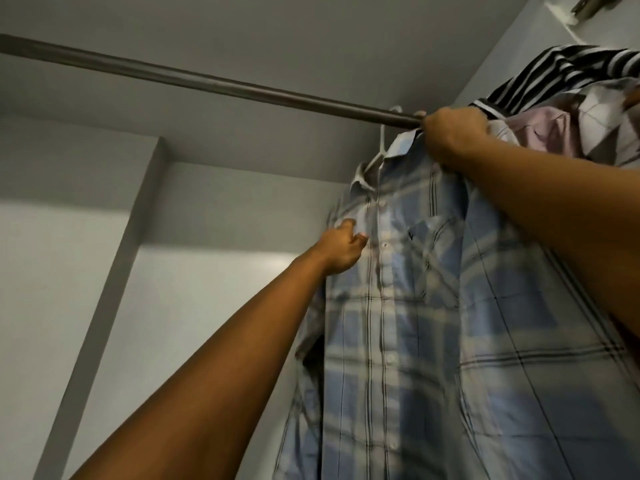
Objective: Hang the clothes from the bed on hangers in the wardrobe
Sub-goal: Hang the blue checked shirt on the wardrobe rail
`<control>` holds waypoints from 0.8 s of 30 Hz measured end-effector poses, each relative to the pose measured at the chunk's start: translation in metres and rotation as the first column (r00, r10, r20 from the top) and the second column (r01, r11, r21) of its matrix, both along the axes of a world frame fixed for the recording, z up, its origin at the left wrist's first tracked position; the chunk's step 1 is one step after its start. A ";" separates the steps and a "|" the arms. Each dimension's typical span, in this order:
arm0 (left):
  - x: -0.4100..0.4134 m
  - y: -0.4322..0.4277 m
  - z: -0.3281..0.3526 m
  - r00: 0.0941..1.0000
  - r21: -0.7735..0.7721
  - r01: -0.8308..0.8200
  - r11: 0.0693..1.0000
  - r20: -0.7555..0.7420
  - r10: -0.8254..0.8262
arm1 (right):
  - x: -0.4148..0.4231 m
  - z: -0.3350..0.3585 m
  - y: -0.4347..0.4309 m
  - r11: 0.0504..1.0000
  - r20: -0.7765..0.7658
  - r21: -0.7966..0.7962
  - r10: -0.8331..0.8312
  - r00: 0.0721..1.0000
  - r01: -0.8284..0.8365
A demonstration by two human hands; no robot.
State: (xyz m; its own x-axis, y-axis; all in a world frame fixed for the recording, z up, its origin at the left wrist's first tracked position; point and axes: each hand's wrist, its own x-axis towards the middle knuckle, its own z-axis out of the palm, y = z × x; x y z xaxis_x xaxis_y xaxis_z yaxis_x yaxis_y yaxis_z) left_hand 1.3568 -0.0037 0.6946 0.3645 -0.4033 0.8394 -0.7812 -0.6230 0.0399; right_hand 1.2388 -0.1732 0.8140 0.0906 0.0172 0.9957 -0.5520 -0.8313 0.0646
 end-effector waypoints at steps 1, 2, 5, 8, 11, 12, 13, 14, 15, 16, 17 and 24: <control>0.000 0.001 -0.002 1.000 -0.002 -0.006 1.000 -0.002 0.006 | -0.004 0.001 0.000 1.000 0.010 0.001 -0.027 1.000 0.027; 0.000 0.002 -0.004 1.000 -0.013 -0.008 1.000 0.003 0.008 | -0.007 0.002 0.000 0.999 0.020 0.004 -0.048 0.999 0.048; -0.005 0.004 -0.017 0.999 -0.057 0.008 0.998 0.037 -0.006 | -0.017 -0.004 0.002 0.995 0.038 -0.009 -0.098 0.994 0.098; -0.010 -0.001 -0.039 0.997 -0.132 0.063 0.989 0.055 -0.056 | -0.020 -0.020 -0.002 0.978 0.033 -0.071 -0.194 0.980 0.196; -0.014 -0.012 -0.057 0.990 -0.192 0.140 0.971 0.042 -0.135 | -0.023 -0.032 -0.003 0.961 -0.004 -0.101 -0.259 0.966 0.257; -0.016 -0.017 -0.062 0.987 -0.197 0.162 0.967 0.044 -0.156 | -0.024 -0.037 -0.003 0.965 -0.005 -0.089 -0.247 0.969 0.245; -0.018 -0.022 -0.067 0.982 -0.207 0.187 0.960 0.050 -0.180 | -0.026 -0.045 -0.003 0.970 0.002 -0.081 -0.229 0.973 0.228; -0.021 -0.029 -0.071 0.975 -0.225 0.220 0.949 0.060 -0.212 | -0.026 -0.056 -0.003 0.973 0.006 -0.096 -0.212 0.977 0.211; -0.023 -0.036 -0.076 0.966 -0.245 0.257 0.935 0.065 -0.249 | -0.025 -0.071 -0.003 0.972 -0.004 -0.135 -0.194 0.981 0.192; -0.026 -0.043 -0.082 0.957 -0.265 0.291 0.919 0.063 -0.285 | -0.024 -0.091 -0.002 0.969 -0.043 -0.183 -0.176 0.984 0.165; -0.029 -0.051 -0.088 0.947 -0.286 0.319 0.904 0.057 -0.316 | -0.024 -0.113 0.000 0.967 -0.105 -0.223 -0.152 0.983 0.125; -0.095 -0.108 -0.179 0.826 -0.520 0.543 0.659 0.192 -0.530 | -0.078 -0.250 -0.018 0.946 -0.315 -0.278 0.073 0.946 -0.166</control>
State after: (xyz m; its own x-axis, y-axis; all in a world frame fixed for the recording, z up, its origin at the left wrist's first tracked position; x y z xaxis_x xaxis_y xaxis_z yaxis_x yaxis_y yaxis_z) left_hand 1.2618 -0.1115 0.5156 0.2069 -0.0112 0.9783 -0.9780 0.0242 0.2072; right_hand 1.1603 -0.1911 0.5635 0.3596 0.3369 0.8702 -0.3664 -0.8067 0.4637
